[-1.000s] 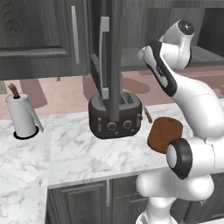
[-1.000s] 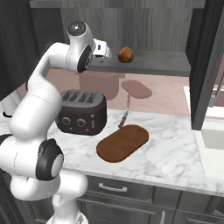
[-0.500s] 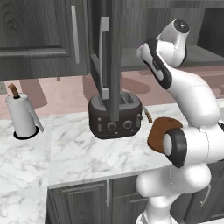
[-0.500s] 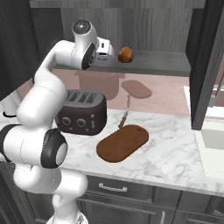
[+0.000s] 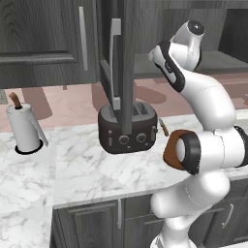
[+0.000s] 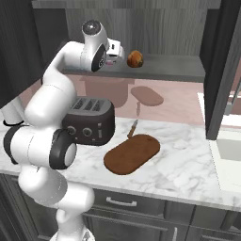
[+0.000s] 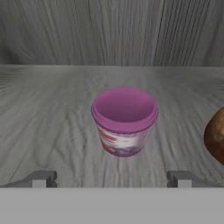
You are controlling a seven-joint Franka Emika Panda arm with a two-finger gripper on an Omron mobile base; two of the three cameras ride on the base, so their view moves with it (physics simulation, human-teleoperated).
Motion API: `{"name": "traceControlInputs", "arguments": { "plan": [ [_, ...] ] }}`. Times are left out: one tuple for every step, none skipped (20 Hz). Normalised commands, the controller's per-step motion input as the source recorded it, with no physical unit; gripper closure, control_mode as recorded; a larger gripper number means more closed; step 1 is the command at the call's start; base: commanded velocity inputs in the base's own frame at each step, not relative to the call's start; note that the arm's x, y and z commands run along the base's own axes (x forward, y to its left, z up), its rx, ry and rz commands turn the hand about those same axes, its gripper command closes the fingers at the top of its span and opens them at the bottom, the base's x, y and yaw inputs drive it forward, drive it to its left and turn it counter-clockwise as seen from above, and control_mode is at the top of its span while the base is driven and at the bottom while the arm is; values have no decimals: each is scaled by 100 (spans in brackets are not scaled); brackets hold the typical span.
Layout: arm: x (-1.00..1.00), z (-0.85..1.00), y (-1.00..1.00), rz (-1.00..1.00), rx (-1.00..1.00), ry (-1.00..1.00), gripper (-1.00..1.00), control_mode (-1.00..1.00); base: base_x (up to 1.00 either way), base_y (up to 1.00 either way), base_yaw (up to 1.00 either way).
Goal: Pick the bread, place it on the cutting board, pick the jam, place it on the counter, and close the cabinet.
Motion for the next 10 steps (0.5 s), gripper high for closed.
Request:
{"name": "traceControlInputs", "arguments": {
  "plan": [
    [24,0,0,0,0,0,-100,-100,0,0,0],
    [26,0,0,0,0,0,-100,-100,0,0,0],
    [24,0,0,0,0,0,-100,-100,0,0,0],
    [23,0,0,0,0,0,-100,-100,0,0,0],
    [21,0,-1,0,0,0,-100,-100,0,0,0],
    [21,0,-1,0,0,0,-100,-100,0,0,0],
    [21,0,-1,0,0,0,-100,-100,0,0,0],
    [23,0,0,0,0,0,-100,-100,0,0,0],
    [23,0,0,0,0,0,-100,-100,0,0,0],
    [22,0,0,0,0,0,-100,-100,0,0,0]
  ]
}}
